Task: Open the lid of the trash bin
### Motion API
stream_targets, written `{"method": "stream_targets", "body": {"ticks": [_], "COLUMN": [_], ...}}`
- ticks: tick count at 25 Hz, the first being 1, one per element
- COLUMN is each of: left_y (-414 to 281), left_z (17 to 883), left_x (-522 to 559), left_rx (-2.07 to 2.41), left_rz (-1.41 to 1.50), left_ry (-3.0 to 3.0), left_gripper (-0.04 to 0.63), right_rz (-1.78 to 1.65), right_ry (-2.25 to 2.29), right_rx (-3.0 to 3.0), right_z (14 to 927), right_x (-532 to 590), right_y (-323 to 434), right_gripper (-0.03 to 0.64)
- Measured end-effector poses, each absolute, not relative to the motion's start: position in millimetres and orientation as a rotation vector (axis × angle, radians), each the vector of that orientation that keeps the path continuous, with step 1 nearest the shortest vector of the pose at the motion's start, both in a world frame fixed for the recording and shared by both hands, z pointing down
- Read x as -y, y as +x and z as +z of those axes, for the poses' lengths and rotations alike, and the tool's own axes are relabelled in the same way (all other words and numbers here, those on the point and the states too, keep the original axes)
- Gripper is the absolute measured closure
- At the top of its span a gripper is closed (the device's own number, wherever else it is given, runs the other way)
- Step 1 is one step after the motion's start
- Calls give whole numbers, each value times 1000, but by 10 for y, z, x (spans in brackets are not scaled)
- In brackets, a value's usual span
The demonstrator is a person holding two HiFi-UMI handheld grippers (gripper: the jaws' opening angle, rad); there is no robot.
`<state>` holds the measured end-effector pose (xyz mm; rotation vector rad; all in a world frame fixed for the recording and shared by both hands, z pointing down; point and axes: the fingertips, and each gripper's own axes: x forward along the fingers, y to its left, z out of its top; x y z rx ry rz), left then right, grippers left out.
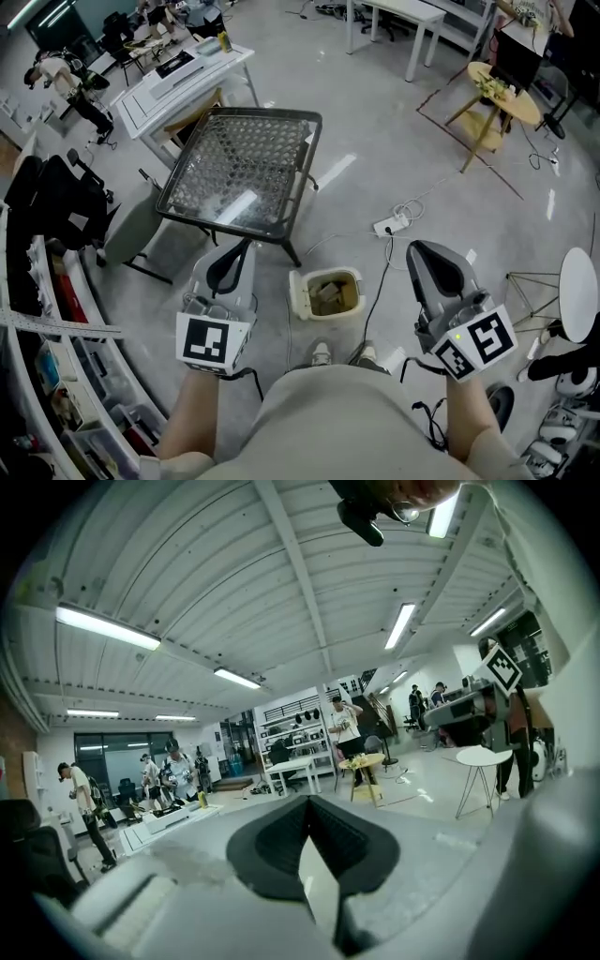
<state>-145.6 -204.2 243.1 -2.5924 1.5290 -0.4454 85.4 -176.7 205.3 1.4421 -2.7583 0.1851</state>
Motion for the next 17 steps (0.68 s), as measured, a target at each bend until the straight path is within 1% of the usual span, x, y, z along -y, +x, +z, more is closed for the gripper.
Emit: {"method": "stream_targets", "body": {"ticks": [17], "left_y": [-1410], "left_z": [2145], "left_x": [1981], "left_rx": [-1496], "left_rz": [-409], "left_ry": [-2607], "left_gripper": [594], "right_rz": [114], "right_ry": [1439], "right_rx": [2790], "right_z": [1769], "right_x": [1774], "right_y": [847], "right_gripper": [615]}}
